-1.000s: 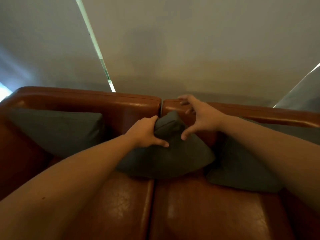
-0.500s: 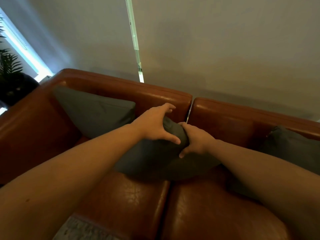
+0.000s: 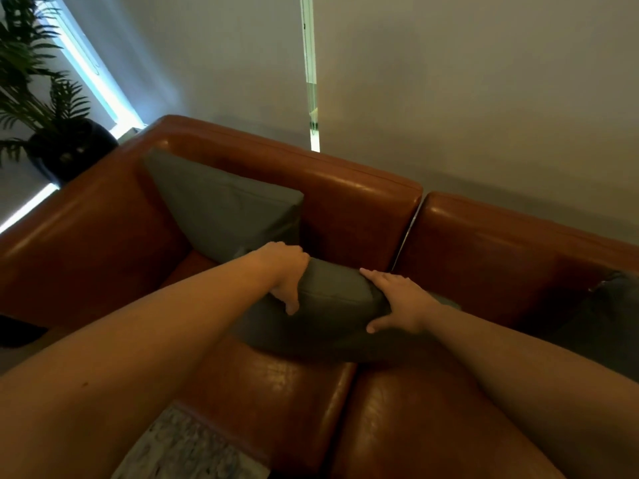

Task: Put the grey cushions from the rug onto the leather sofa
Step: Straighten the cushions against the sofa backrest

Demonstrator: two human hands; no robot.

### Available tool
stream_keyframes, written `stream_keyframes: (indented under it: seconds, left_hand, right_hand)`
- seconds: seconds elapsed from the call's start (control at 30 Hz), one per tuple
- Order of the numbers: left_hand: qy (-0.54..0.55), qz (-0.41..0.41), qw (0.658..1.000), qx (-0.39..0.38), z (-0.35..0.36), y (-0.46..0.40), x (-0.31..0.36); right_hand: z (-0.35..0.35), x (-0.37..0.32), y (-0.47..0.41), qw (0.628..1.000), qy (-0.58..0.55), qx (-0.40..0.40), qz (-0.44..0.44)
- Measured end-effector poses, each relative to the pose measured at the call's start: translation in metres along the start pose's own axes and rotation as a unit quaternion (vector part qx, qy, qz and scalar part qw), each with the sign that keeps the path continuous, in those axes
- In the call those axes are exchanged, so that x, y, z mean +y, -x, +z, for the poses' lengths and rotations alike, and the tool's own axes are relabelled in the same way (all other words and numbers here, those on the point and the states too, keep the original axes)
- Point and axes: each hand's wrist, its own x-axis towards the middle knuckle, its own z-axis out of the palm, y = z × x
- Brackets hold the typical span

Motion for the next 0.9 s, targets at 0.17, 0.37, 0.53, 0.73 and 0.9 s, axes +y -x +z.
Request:
stream_keyframes:
  seconds: [0.17,0.37,0.53,0.73,0.9]
  left_hand:
    - [0.026,-0.042,0.999,0.018,0.067,0.002,-0.033]
    - [0.048,-0.045,0.996,0.056,0.127,0.002,-0.048]
    - [0.061,0.046,0.986,0.145,0.129,-0.004,-0.053]
    - [0.058,0.099,0.964,0.238,0.121,-0.012,-0.060]
    - [0.044,0.079,0.972,0.216,0.117,-0.025,-0.057]
  right_hand:
    - [0.013,-0.028,-0.026,0.998,0.043,-0.004,-0.034]
    - [0.032,-0.048,-0.041,0.990,0.116,-0.017,-0.077]
    - [0.034,-0.037,-0.027,0.967,0.187,0.050,-0.168]
    - [0.042,-0.036,-0.024,0.975,0.185,0.091,-0.083]
    - [0.031,-0.032,-0.034,0.985,0.154,0.069,-0.037]
